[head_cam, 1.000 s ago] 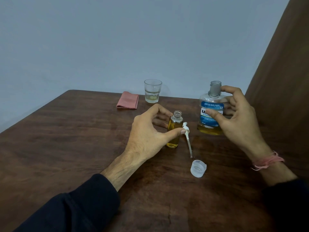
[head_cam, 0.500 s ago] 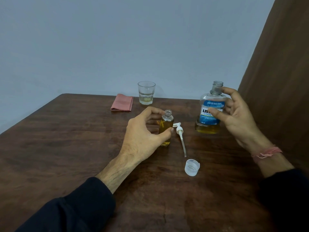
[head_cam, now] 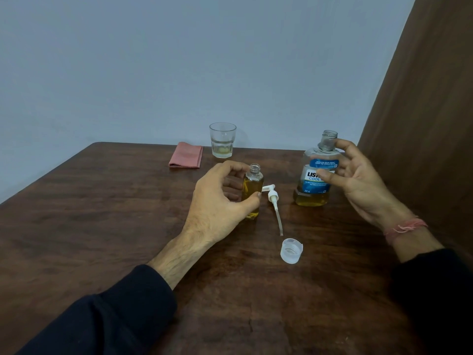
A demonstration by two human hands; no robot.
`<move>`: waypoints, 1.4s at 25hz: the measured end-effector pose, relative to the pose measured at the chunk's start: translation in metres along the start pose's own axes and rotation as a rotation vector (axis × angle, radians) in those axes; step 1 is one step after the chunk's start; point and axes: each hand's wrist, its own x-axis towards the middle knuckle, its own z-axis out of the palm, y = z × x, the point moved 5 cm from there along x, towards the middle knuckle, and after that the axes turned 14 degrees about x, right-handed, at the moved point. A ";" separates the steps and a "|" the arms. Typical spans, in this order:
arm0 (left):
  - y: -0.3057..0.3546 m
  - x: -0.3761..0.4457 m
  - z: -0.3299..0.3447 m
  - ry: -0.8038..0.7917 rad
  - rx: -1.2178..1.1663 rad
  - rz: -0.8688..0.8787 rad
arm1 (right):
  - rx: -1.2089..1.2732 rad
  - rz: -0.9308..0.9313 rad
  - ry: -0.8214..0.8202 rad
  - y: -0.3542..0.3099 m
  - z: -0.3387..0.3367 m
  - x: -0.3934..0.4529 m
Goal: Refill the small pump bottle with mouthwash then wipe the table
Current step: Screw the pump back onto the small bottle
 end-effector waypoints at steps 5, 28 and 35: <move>-0.002 -0.001 0.002 -0.029 -0.044 -0.021 | 0.045 0.022 -0.041 0.000 0.000 -0.001; -0.003 0.004 0.001 -0.035 0.092 -0.049 | -0.464 -0.885 0.530 -0.081 0.019 -0.045; -0.005 0.005 0.002 -0.038 0.086 -0.045 | -0.687 -0.850 0.059 -0.063 0.087 -0.052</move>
